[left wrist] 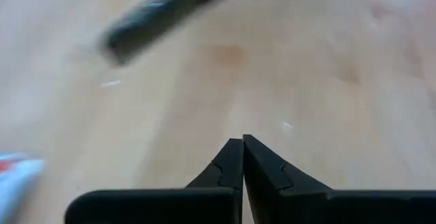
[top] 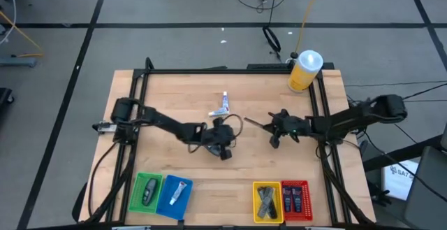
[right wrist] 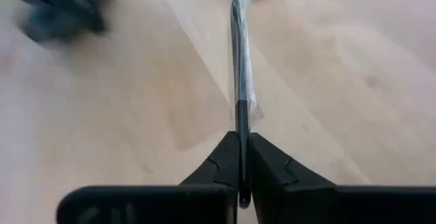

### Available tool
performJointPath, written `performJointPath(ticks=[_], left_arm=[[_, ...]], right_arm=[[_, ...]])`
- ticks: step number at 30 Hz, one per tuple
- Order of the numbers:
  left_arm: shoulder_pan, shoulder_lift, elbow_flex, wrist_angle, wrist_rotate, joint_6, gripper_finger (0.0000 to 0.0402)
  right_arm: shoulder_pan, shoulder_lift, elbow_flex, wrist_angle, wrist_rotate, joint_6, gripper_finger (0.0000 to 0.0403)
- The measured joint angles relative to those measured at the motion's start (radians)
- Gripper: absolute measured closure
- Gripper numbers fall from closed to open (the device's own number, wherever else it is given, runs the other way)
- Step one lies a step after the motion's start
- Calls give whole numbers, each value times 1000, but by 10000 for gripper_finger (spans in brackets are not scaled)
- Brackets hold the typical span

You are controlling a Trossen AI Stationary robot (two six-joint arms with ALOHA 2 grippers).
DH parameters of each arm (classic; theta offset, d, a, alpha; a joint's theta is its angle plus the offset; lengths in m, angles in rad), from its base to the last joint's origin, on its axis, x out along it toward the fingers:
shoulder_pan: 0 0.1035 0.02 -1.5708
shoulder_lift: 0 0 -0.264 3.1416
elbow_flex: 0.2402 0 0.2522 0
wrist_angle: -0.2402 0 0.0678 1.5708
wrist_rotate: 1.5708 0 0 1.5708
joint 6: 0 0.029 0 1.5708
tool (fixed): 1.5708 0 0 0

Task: Pick & Place Travel size toiletries
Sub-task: Put the black comb into the yellow bin

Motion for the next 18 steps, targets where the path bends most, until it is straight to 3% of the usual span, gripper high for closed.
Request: performJointPath(ticks=[4,9,13,18], left_arm=[[-47,-33,-120,101,-215,-45,379],[-92,-36,-172,171,-314,-63,388],[-123,-30,-172,186,-359,-23,400],[-142,-31,-171,199,-377,-14,385]], right_arm=[[122,-127,-14,7,23,32,397],[316,-235,45,-47,98,52,397],[486,-270,179,-311,95,168,397],[659,-214,436,-663,-54,419,397]])
